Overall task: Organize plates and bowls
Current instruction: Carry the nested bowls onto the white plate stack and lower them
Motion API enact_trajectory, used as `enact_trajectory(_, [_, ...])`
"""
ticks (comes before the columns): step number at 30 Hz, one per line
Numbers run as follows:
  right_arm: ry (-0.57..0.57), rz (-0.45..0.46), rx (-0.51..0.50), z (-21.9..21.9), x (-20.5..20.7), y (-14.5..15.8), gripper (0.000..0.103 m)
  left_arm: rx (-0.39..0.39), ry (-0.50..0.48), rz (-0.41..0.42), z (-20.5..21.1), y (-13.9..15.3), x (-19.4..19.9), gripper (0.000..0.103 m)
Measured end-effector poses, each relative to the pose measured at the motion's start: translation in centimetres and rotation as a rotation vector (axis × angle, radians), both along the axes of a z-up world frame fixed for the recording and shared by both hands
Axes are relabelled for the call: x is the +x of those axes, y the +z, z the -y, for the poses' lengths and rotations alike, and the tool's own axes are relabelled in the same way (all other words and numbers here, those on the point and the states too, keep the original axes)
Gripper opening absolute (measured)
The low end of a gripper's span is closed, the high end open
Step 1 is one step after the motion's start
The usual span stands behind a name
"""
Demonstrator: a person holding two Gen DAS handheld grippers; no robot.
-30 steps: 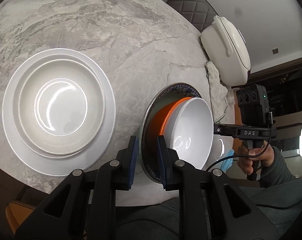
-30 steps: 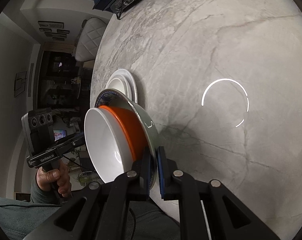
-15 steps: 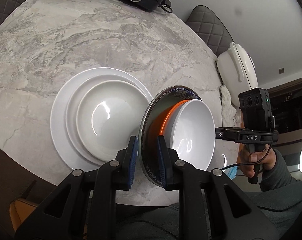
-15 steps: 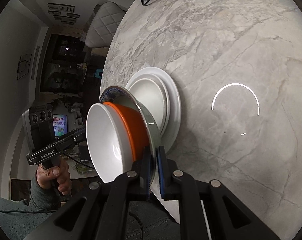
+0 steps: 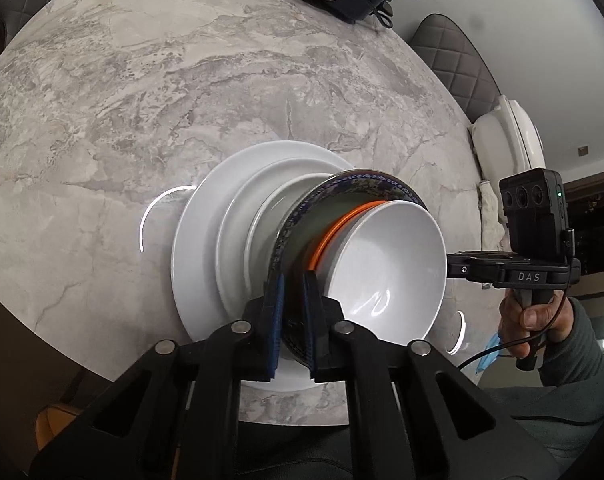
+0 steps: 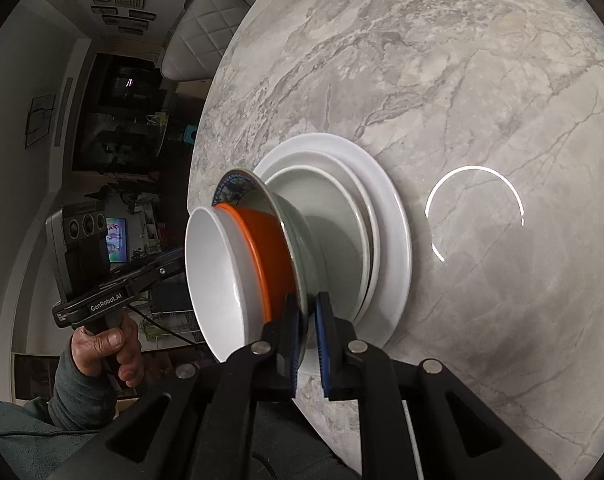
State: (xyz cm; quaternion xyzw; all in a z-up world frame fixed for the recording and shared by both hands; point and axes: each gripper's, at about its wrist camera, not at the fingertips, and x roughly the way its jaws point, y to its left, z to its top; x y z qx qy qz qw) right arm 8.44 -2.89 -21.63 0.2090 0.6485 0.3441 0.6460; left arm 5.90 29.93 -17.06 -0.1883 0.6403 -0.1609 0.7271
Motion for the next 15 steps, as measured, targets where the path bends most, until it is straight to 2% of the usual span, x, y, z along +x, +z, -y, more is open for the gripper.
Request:
enact_trajectory(6, [-0.020, -0.013, -0.002, 0.1, 0.6, -0.7, 0.012, -0.006, -0.010, -0.008, 0.4, -1.3, 0.4, 0.004])
enact_trajectory(15, [-0.042, -0.023, -0.024, 0.9, 0.8, -1.7, 0.011, -0.037, -0.015, -0.005, 1.2, -1.1, 0.9, 0.004])
